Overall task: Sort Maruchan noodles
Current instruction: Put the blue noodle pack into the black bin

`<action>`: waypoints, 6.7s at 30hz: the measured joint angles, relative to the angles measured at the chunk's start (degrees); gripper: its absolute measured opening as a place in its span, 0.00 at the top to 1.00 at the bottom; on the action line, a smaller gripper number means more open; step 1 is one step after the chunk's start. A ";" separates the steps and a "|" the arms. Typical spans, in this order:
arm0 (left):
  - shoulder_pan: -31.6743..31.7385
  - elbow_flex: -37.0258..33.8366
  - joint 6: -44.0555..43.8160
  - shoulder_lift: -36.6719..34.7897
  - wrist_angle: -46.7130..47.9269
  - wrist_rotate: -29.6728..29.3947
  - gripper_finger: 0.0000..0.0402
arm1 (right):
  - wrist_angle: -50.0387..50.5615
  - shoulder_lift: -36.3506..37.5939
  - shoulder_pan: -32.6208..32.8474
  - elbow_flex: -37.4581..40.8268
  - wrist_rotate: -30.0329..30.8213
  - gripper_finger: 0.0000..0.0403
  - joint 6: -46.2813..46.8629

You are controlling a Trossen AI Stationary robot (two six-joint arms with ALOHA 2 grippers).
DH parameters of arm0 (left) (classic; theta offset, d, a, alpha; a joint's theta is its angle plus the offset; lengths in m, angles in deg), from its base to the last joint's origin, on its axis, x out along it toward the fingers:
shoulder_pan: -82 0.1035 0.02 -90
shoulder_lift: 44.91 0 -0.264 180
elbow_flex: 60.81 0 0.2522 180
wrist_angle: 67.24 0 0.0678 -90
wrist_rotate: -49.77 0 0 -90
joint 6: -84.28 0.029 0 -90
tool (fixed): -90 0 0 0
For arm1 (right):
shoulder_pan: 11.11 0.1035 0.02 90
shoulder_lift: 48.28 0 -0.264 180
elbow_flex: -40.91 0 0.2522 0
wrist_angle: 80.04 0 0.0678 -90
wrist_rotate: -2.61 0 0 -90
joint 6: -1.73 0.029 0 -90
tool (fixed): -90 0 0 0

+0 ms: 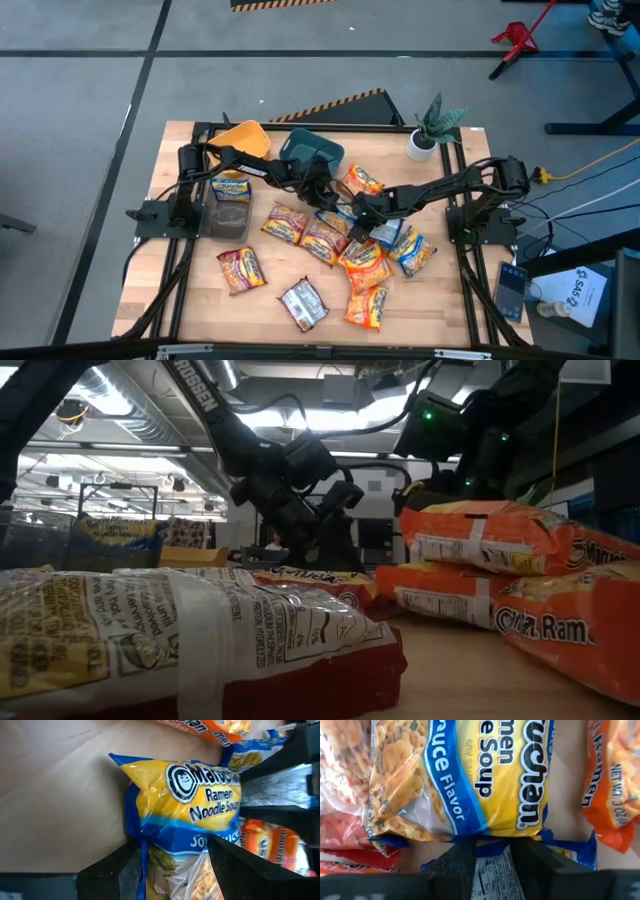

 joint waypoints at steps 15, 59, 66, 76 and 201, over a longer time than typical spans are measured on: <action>1.38 0.11 -9.54 -0.41 -6.28 11.59 0.60 | 2.11 1.39 0.15 0.20 -0.03 0.69 -2.75; 1.06 0.35 5.10 -19.85 1.37 14.24 0.74 | 14.78 27.30 -0.05 -0.23 6.48 0.69 -4.87; 0.46 0.30 21.05 -27.91 18.78 11.67 0.74 | 16.54 29.04 0.00 -0.21 6.36 0.69 -5.13; -0.72 0.28 39.69 -43.53 46.25 -5.20 0.73 | 16.44 29.04 0.00 -0.12 7.03 0.69 -5.13; -6.52 -5.49 47.07 -60.43 54.70 -24.47 0.62 | 19.07 -24.64 0.72 -60.02 3.03 1.00 -71.81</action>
